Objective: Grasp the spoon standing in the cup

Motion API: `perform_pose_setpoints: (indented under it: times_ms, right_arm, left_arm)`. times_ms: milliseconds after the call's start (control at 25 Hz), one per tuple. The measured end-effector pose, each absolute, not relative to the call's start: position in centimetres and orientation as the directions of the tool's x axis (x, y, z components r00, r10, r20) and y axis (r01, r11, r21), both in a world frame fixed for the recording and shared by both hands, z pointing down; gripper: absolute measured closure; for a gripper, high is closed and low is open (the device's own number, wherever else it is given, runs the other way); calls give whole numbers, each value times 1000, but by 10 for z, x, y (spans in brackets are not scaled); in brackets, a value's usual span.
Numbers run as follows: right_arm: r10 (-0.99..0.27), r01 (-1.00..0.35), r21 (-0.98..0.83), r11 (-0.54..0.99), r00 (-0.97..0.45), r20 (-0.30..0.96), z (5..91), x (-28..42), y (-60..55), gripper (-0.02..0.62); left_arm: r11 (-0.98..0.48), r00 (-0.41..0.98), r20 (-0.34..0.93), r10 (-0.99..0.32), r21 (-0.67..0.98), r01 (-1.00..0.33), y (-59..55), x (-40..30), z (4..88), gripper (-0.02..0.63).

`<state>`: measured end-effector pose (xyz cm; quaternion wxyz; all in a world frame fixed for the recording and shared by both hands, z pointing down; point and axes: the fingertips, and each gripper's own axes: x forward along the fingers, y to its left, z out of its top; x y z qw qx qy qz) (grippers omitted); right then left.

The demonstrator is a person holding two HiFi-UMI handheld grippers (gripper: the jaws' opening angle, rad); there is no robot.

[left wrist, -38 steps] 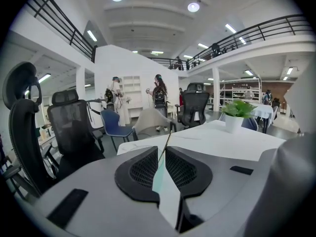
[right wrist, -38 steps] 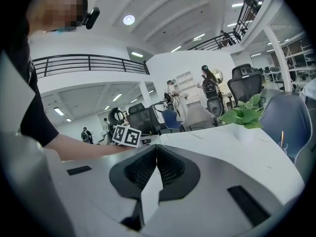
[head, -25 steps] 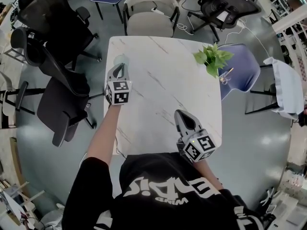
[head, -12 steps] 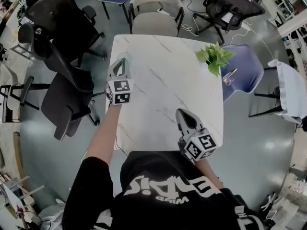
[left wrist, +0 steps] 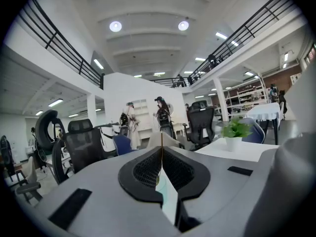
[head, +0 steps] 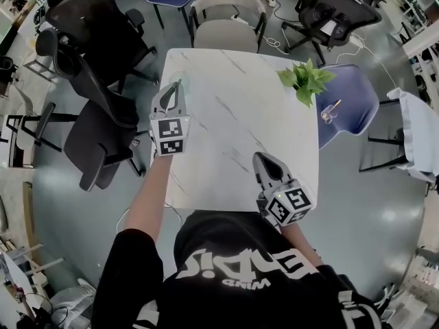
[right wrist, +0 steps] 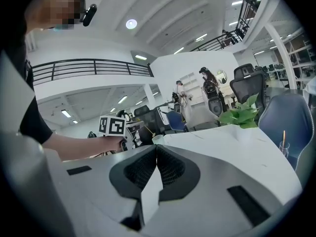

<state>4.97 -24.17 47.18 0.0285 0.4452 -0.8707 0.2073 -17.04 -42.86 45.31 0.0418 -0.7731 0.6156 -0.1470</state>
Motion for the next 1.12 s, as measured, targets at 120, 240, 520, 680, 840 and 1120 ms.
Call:
perform_pose_setpoints:
  times_ms: [120, 240, 520, 680, 840, 1120]
  right_arm:
    - [-754, -776, -335, 535, -617, 226, 470, 51, -239, 583]
    - [-739, -761, -334, 557, -637, 218, 470, 50, -235, 583]
    - [-709, -728, -320, 606, -677, 198, 467, 48, -232, 583]
    - [-696, -713, -322, 623, -693, 189, 466, 44, -232, 583]
    - [-686, -700, -319, 639, -706, 177, 463, 40, -233, 583]
    - [-676, -689, -316, 653, -718, 166, 459, 39, -232, 583]
  left_arm:
    - [-236, 201, 167, -965, -227, -945, -411, -166, 447, 588]
    - [-225, 194, 164, -967, -199, -954, -392, -162, 443, 588]
    - [-216, 189, 154, -970, -179, -960, -346, -151, 433, 588]
    - [-205, 180, 165, -970, -152, -967, -322, -152, 434, 588]
    - [-188, 167, 172, -971, -115, -975, -298, -155, 433, 588]
    - [-210, 193, 182, -964, -76, -975, -262, -140, 429, 588]
